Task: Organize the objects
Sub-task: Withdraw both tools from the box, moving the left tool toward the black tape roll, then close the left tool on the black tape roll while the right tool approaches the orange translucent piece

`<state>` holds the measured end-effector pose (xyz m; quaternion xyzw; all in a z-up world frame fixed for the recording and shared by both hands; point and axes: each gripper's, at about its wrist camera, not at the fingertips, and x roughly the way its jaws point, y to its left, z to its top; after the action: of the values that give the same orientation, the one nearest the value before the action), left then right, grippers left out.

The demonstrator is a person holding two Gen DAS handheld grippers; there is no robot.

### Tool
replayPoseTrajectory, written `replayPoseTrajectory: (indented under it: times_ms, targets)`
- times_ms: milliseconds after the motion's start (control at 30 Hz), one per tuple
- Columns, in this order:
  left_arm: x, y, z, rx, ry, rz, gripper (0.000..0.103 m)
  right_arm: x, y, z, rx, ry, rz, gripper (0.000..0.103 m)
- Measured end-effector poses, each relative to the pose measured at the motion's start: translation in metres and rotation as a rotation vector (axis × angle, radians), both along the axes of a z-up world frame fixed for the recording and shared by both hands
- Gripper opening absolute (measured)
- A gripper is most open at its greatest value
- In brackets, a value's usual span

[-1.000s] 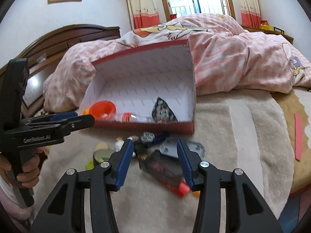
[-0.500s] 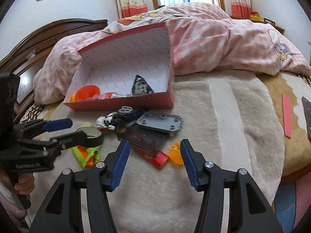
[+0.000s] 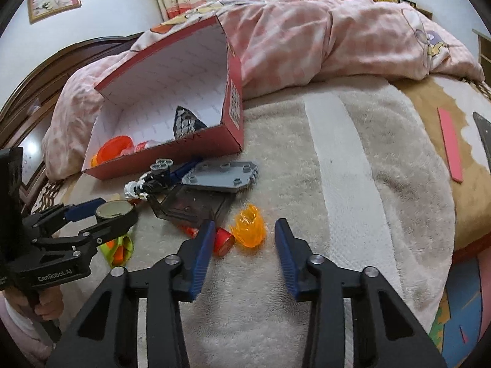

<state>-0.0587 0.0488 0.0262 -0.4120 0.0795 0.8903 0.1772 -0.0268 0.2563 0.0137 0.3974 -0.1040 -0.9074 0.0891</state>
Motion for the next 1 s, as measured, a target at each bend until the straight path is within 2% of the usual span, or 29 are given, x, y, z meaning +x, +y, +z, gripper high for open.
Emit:
replayPoseTrajectory:
  times_ms: [67, 133, 233, 533, 567, 633, 1000]
  targets:
    - [0.001, 0.002, 0.0, -0.011, 0.017, -0.008, 0.067, -0.001, 0.0, -0.002, -0.002, -0.007, -0.001, 0.04]
    - [0.002, 0.004, 0.0, -0.014, 0.026, -0.017, 0.057, -0.002, 0.001, -0.003, -0.012, -0.011, -0.001, 0.04]
    - [0.004, 0.006, 0.0, -0.013, 0.032, -0.03, 0.048, -0.003, 0.002, -0.005, -0.029, -0.014, -0.002, 0.04]
    - [0.004, -0.002, 0.004, 0.018, 0.034, -0.008, 0.048, -0.002, 0.002, -0.006, -0.02, -0.006, -0.005, 0.039]
    - [0.004, -0.003, 0.005, 0.021, 0.036, -0.005, 0.048, -0.002, 0.002, -0.005, -0.021, -0.005, -0.001, 0.037]
    - [0.005, -0.004, 0.006, 0.024, 0.039, -0.003, 0.048, -0.002, 0.001, -0.003, -0.024, 0.004, 0.008, 0.023]
    - [0.008, -0.01, 0.014, 0.048, 0.062, 0.007, 0.048, 0.009, -0.013, 0.012, 0.04, 0.067, 0.021, 0.022]
